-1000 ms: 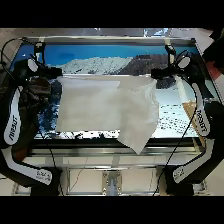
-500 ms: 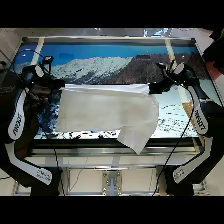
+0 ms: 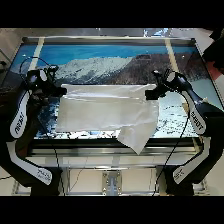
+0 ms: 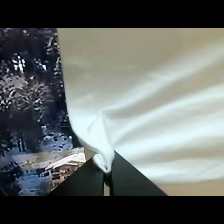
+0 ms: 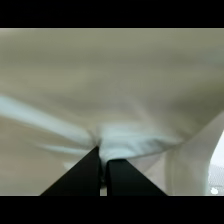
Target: Fold the shirts.
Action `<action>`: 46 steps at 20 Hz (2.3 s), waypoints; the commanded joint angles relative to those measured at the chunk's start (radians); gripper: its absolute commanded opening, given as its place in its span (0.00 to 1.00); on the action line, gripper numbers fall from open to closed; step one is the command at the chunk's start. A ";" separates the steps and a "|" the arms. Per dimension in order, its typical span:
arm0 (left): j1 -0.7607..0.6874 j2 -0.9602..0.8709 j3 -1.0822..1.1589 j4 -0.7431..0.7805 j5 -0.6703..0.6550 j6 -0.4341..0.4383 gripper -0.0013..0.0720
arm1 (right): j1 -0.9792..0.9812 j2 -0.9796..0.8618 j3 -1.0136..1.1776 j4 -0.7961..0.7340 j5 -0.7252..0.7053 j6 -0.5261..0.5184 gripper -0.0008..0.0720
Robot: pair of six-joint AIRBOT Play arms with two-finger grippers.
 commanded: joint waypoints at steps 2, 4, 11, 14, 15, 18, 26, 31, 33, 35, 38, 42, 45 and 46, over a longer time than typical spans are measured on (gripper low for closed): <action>-0.006 -0.016 0.000 -0.001 -0.058 0.007 0.03 | 0.000 -0.001 -0.005 -0.034 -0.035 0.025 0.03; -0.007 -0.031 0.000 -0.002 -0.104 0.006 0.04 | 0.000 0.001 -0.004 -0.028 -0.036 0.030 0.04; 0.015 0.249 0.000 -0.087 -0.140 -0.039 0.98 | -0.047 0.233 0.229 -0.141 0.360 0.023 0.41; 0.095 0.514 -0.146 -0.084 -0.113 -0.063 0.98 | -0.165 0.457 0.164 -0.143 0.420 0.023 0.41; 0.149 0.611 -0.287 -0.084 -0.075 -0.124 0.98 | -0.215 0.546 0.044 -0.117 0.411 0.018 0.41; 0.313 0.888 -0.779 -0.103 0.108 -0.388 0.98 | -0.348 0.845 -0.571 0.047 0.188 0.024 0.49; 0.455 1.068 -1.147 -0.525 0.188 -0.443 0.98 | -0.464 0.965 -1.197 0.417 0.082 0.018 0.64; 0.455 0.933 -1.148 -0.644 0.195 -0.381 0.98 | -0.422 0.949 -1.208 0.404 0.036 0.004 0.63; 0.455 0.862 -1.148 -0.735 0.204 -0.317 0.98 | -0.356 0.913 -1.215 0.413 -0.016 0.004 0.63; 0.455 0.802 -1.148 -0.745 0.210 -0.284 0.98 | -0.286 0.859 -1.215 0.437 -0.063 0.005 0.63; 0.452 0.744 -1.148 -0.747 0.244 -0.284 0.98 | -0.211 0.784 -1.213 0.496 -0.126 0.004 0.63; 0.452 0.732 -1.148 -0.747 0.313 -0.284 0.81 | -0.154 0.759 -1.212 0.552 -0.180 0.000 0.42; 0.452 0.725 -1.148 -0.747 0.317 -0.262 0.65 | -0.149 0.760 -1.212 0.583 -0.183 -0.019 0.05; 0.452 0.724 -1.148 -0.746 0.320 -0.262 0.31 | -0.150 0.761 -1.211 0.596 -0.177 -0.044 0.04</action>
